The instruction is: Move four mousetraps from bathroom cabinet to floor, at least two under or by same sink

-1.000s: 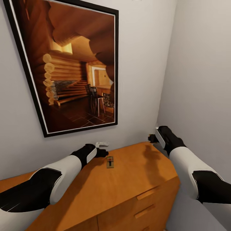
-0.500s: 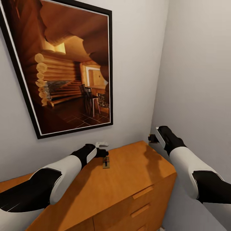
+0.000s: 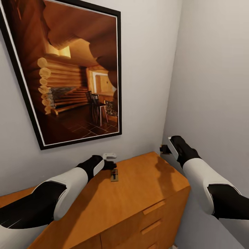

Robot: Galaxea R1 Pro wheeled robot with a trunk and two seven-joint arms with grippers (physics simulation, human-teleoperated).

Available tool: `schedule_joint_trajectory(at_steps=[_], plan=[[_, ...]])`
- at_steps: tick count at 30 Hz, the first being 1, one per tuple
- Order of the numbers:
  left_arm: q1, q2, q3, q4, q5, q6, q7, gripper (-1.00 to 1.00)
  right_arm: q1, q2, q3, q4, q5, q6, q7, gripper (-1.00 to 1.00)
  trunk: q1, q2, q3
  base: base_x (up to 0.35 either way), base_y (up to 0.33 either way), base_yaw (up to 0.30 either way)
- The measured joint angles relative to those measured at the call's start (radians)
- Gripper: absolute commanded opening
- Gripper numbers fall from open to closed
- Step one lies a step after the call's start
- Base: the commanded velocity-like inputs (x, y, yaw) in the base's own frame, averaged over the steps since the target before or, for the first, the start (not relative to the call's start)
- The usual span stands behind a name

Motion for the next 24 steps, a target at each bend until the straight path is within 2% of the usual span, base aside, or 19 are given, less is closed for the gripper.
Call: schedule_joint_trajectory(at_steps=[5,10,15,24], plan=[[0.0,0.0,0.001,0.002,0.014,0.001,0.079,1.0,0.0,-0.003,0.0,0.0,0.002,0.0,0.001,-1.0,0.0,0.0,0.0,0.0,0.0,0.0],[0.0,0.0,0.002,0.006,0.047,0.0,0.11,1.0,0.0,-0.011,0.0,0.0,0.004,0.0,0.001,-1.0,0.0,0.0,0.0,0.0,0.0,0.0],[0.0,0.0,0.002,0.008,0.071,0.0,0.116,1.0,0.0,-0.014,0.0,0.0,0.004,0.0,0.001,-1.0,0.0,0.0,0.0,0.0,0.0,0.0],[0.0,0.0,0.002,0.007,0.077,-0.001,0.111,1.0,0.0,-0.015,0.0,0.0,0.003,-0.002,0.001,-1.0,0.0,0.0,0.0,0.0,0.0,0.0]])
